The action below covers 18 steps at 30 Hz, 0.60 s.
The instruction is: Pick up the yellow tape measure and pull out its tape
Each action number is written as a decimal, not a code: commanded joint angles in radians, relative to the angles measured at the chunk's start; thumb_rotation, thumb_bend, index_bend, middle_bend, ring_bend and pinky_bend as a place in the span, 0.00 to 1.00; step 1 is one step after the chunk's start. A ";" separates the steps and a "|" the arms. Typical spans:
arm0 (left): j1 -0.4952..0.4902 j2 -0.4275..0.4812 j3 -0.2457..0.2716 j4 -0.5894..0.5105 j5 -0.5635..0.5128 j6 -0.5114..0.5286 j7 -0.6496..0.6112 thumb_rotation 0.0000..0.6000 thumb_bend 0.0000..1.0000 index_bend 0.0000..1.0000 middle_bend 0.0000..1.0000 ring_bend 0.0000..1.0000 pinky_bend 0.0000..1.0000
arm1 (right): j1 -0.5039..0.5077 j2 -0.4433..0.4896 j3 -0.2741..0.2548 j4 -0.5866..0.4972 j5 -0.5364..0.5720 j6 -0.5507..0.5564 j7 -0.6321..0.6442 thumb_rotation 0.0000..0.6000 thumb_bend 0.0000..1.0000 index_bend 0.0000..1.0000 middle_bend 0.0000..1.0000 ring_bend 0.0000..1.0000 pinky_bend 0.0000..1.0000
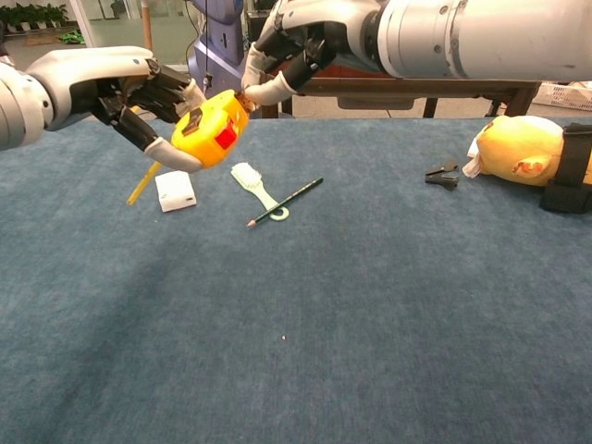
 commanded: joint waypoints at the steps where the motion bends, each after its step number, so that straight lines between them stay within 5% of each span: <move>1: 0.002 0.003 0.000 -0.001 0.000 0.001 0.000 1.00 0.11 0.48 0.45 0.26 0.14 | -0.004 -0.003 0.004 -0.003 -0.001 0.011 0.002 1.00 0.64 0.59 0.26 0.12 0.08; 18: 0.017 0.034 0.015 0.011 0.007 -0.015 -0.011 1.00 0.11 0.48 0.44 0.26 0.14 | -0.080 0.044 0.001 -0.060 -0.053 0.071 0.024 1.00 0.70 0.68 0.34 0.17 0.08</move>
